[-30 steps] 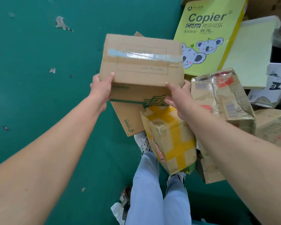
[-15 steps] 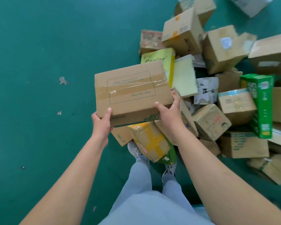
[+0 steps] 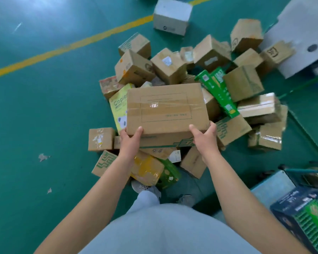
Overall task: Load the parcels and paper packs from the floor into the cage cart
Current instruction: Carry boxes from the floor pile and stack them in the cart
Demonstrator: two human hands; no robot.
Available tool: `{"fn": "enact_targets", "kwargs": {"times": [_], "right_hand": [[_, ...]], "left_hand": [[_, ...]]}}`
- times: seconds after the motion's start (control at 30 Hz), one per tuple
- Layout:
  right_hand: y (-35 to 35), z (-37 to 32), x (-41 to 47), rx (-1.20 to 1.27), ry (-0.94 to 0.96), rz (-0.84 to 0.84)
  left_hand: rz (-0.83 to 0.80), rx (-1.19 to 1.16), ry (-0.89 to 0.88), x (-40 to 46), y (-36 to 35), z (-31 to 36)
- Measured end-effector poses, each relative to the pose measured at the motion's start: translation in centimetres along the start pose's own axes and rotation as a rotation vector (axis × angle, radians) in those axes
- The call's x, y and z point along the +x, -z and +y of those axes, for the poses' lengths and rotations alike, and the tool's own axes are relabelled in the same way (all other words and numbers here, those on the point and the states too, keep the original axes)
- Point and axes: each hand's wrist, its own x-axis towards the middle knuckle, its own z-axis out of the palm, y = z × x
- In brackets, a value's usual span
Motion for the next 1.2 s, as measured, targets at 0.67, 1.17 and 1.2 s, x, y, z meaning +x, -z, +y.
{"fn": "enact_targets", "kwargs": {"times": [0.67, 1.17, 1.2], "right_hand": [[36.3, 20.8, -5.9, 0.276, -0.442, 0.488], [47.8, 32.9, -18.8, 0.603, -0.676, 0.940], [48.5, 32.9, -19.5, 0.604, -0.700, 0.967]], "left_hand": [[-0.512, 0.837, -0.190, -16.3, -35.5, -2.0], [-1.034, 1.144, -0.381, -30.4, -53.3, -8.6], [-1.064, 1.171, -0.382, -31.2, -54.5, -8.9]]}}
